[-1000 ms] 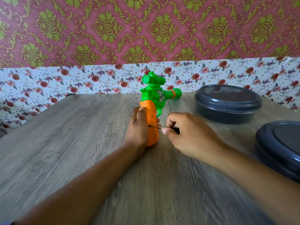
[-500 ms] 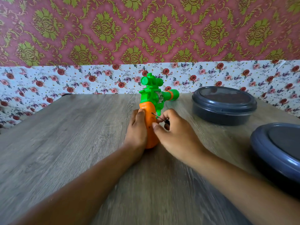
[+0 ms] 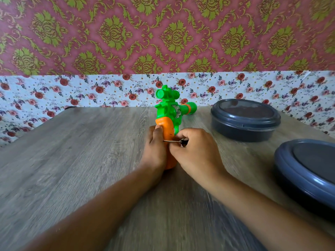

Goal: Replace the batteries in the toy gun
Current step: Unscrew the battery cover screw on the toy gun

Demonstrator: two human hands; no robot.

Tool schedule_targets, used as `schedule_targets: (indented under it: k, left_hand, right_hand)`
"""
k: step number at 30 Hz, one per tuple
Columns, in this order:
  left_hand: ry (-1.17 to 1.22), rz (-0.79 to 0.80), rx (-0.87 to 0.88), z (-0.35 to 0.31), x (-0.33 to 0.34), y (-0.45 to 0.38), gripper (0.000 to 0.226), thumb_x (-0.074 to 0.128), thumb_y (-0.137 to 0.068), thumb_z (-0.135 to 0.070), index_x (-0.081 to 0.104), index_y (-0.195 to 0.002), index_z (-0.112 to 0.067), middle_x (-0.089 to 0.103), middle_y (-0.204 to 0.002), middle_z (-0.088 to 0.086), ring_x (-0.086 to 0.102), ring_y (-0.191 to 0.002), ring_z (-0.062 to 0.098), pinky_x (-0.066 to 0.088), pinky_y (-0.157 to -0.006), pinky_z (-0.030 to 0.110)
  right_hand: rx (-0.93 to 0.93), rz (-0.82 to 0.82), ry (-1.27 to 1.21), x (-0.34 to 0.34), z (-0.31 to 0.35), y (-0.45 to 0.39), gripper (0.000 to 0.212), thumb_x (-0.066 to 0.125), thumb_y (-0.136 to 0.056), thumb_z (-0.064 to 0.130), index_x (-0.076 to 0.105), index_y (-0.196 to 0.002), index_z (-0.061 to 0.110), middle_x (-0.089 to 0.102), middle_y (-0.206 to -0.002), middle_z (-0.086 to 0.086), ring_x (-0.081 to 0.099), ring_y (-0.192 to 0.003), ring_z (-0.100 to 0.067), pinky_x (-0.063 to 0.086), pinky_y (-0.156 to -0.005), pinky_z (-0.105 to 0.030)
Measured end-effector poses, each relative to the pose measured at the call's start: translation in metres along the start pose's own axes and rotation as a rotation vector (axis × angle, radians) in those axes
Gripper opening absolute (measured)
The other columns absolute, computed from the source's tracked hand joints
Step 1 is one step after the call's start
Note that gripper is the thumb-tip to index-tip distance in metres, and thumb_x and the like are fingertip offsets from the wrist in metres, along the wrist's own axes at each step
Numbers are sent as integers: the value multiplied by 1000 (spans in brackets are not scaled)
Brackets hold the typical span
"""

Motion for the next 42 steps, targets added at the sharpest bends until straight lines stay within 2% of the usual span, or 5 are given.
schedule_targets:
  k: [15, 19, 29, 36, 42]
  left_hand:
    - [117, 49, -84, 15, 8, 1, 30, 26, -100, -29, 50, -98, -11, 55, -86, 10, 53, -84, 23, 43, -75, 35]
    - [114, 54, -67, 15, 8, 1, 29, 26, -100, -29, 47, -85, -15, 51, -78, 7, 50, -75, 19, 42, -69, 33]
    - [145, 63, -109, 22, 8, -3, 31, 28, -99, -34, 52, -89, -16, 57, -98, 18, 56, -91, 25, 44, -94, 50]
    - [175, 60, -121, 28, 9, -8, 32, 30, -97, -36, 50, -87, -13, 52, -82, 13, 51, -81, 21, 44, -76, 41]
    - [343, 152, -254, 33, 18, -6, 48, 25, -100, -36, 46, -125, -1, 63, -80, 9, 63, -58, 13, 52, -60, 29]
  right_hand:
    - [-123, 2, 141, -2, 15, 8, 16, 58, -81, 27, 68, -87, 16, 70, -88, -4, 62, -86, -24, 50, -72, -38]
    - [-235, -8, 225, -1, 24, 10, 16, 55, -84, 23, 66, -91, 14, 68, -93, -6, 61, -89, -28, 47, -70, -35]
    - [-386, -84, 412, 2, 34, 16, 19, 71, -55, 13, 58, -68, 12, 61, -58, -5, 59, -46, -27, 35, -38, -22]
    - [-317, -8, 247, -2, 25, 8, 6, 58, -76, 18, 61, -76, 13, 67, -74, -8, 63, -68, -30, 46, -55, -33]
    - [-132, 278, 354, -13, -30, -10, 10, 64, -76, 22, 59, -68, 20, 61, -73, -1, 58, -72, -20, 43, -61, -27]
Point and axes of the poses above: each hand's wrist, its own y-axis away from the middle knuckle, its own x-axis out of the palm, z = x × y, the point moved 9 cm from there along -y, towards the middle knuckle
